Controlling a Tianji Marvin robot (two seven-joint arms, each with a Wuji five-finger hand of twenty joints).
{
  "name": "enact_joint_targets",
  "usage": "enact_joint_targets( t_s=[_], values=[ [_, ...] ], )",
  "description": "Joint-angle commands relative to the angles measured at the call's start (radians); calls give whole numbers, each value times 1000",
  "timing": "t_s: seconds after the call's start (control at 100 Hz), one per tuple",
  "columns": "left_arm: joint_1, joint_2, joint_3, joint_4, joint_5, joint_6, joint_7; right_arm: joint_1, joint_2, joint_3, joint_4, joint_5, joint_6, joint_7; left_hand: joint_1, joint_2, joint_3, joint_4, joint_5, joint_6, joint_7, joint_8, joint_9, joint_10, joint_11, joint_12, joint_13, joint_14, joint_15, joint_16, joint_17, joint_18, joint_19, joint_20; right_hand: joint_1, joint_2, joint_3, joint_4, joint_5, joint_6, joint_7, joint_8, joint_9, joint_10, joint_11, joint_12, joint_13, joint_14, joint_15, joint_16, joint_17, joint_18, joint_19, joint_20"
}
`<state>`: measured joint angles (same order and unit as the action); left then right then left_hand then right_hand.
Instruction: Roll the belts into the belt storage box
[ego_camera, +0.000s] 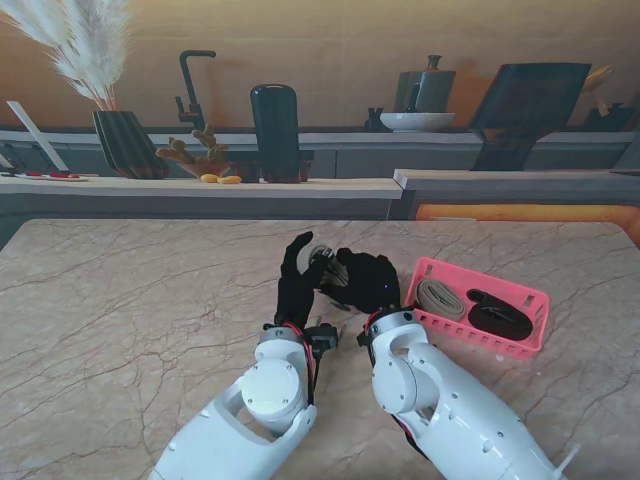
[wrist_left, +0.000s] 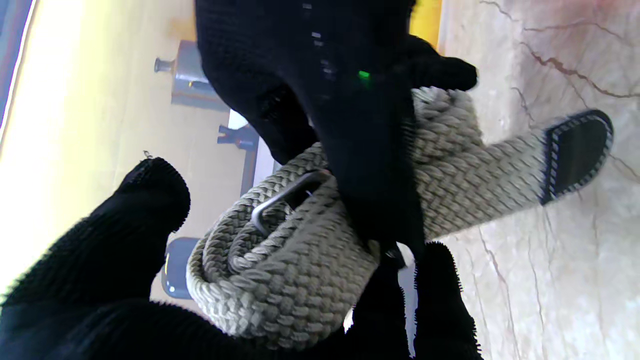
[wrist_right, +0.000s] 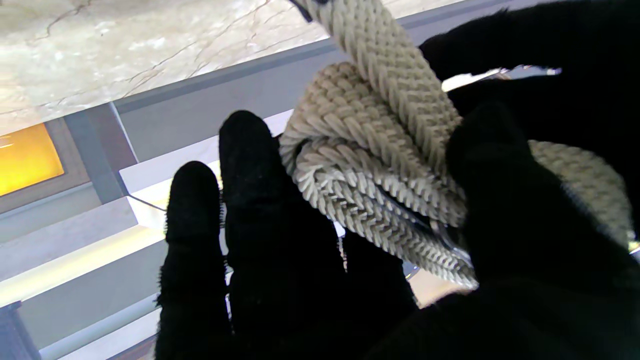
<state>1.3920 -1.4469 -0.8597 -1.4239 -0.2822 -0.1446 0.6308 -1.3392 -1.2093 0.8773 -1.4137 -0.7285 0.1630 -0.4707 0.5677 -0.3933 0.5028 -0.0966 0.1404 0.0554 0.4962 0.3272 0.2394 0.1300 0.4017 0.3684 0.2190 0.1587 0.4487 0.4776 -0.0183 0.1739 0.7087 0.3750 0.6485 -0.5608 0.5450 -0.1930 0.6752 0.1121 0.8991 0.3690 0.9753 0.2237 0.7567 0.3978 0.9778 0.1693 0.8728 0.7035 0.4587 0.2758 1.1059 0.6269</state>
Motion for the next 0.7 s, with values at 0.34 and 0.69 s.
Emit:
enact_joint_targets(
  t_s=[0.34, 0.69],
  values=[
    [15, 31, -13, 1, 54, -25, -39, -15, 24, 88, -56, -66, 15, 22, -69, -15, -98, 43, 4, -52, -83, 37, -35, -27, -51, -6, -46, -1, -70, -36, -33, -36, -55, -44, 165, 192, 194, 58, 58, -239, 120, 59, 27, -45, 71, 34, 4, -32, 16, 12, -15, -25, 23, 9],
    [47, 92, -74, -52, 138, -28, -141, -53, 114, 273, -190, -210, -47, 381, -10, 41, -184, 53, 12, -49, -24, 80, 1, -8, -65, -7, -43, 10, -100, -49, -15, -19, -57, -45, 148, 161, 195, 67, 119, -269, 61, 69, -93, -24, 85, 107, -131, -11, 74, 97, -110, -13, -48, 26]
  ],
)
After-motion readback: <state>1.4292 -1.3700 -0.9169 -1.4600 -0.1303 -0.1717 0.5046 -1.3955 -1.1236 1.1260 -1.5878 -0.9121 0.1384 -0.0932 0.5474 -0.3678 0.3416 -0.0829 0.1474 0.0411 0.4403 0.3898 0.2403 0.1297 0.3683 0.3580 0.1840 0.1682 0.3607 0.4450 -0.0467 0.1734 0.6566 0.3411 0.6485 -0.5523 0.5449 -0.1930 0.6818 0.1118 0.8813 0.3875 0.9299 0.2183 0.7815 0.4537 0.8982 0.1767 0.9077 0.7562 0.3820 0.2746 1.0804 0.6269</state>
